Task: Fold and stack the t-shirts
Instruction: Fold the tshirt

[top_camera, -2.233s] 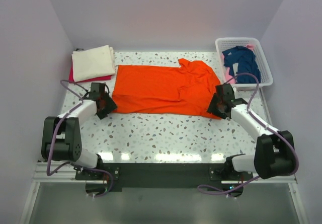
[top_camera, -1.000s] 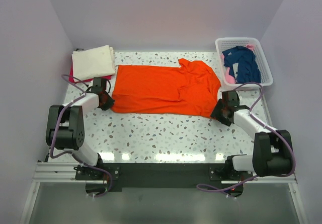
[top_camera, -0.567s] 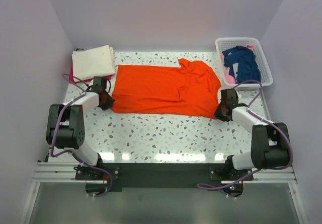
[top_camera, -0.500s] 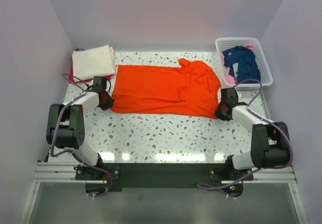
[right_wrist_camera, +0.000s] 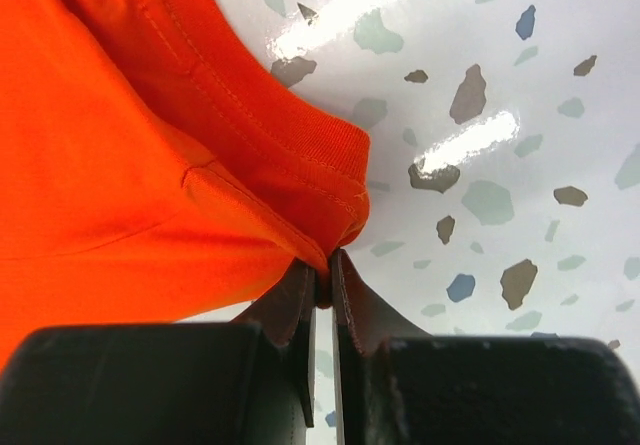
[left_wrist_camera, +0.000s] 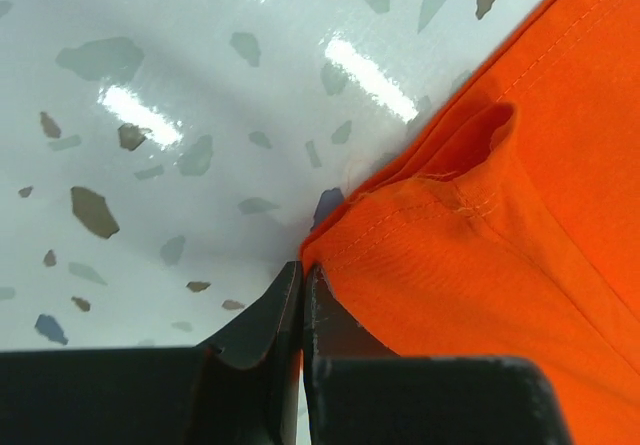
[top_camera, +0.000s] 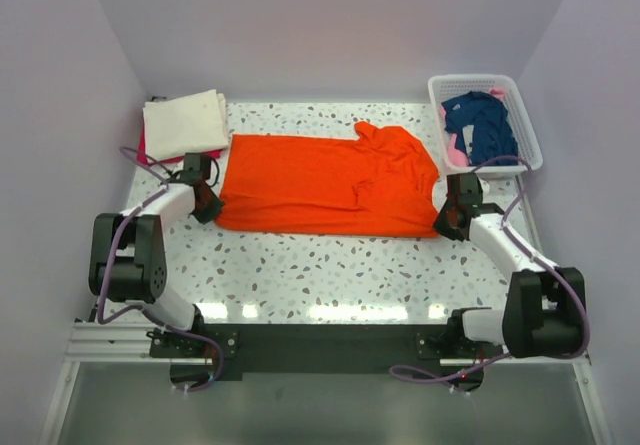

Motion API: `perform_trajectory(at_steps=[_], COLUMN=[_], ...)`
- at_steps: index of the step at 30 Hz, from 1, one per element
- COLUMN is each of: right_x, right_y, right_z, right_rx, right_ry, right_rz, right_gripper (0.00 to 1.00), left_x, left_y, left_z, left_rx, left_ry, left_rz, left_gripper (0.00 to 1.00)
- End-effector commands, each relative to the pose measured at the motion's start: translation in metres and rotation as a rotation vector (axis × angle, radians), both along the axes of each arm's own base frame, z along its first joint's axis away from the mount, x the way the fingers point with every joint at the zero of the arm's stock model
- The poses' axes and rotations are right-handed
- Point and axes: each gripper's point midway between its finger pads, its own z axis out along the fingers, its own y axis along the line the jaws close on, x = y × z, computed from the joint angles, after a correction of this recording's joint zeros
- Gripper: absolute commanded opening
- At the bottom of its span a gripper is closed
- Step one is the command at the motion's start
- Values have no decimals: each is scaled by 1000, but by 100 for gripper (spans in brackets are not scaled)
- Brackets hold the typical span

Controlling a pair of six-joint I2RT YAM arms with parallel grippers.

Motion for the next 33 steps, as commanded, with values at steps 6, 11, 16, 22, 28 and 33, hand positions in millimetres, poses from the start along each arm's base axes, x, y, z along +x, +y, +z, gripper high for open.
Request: perform_trajectory(at_steps=[6,11,16,22,28,33], right_x=[-17,-35,-56,-77,-89,-77], right_y=[1,6,11,28,27,23], right_z=[36,46,50,44,51,77], right_rx=[49,83,122,231,237,202], right_ry=[-51,-53,-69,-65,-80,-141], right_rz=[-5,-9,-11,-17,-41,-4], right_gripper=[8,9,13,16,56,73], left_x=[-36,-62,-86,-108,-112,-97], left_y=[18,18,17,17,13,15], left_z=[26,26,27,29,36,57], left_rx=[77,65,49,39,6,28], left_ry=[-15,-9,-17,-43,-64,-122], left_rz=[52,71,93,126,149,117], left_gripper=[0,0,0,0,78,92])
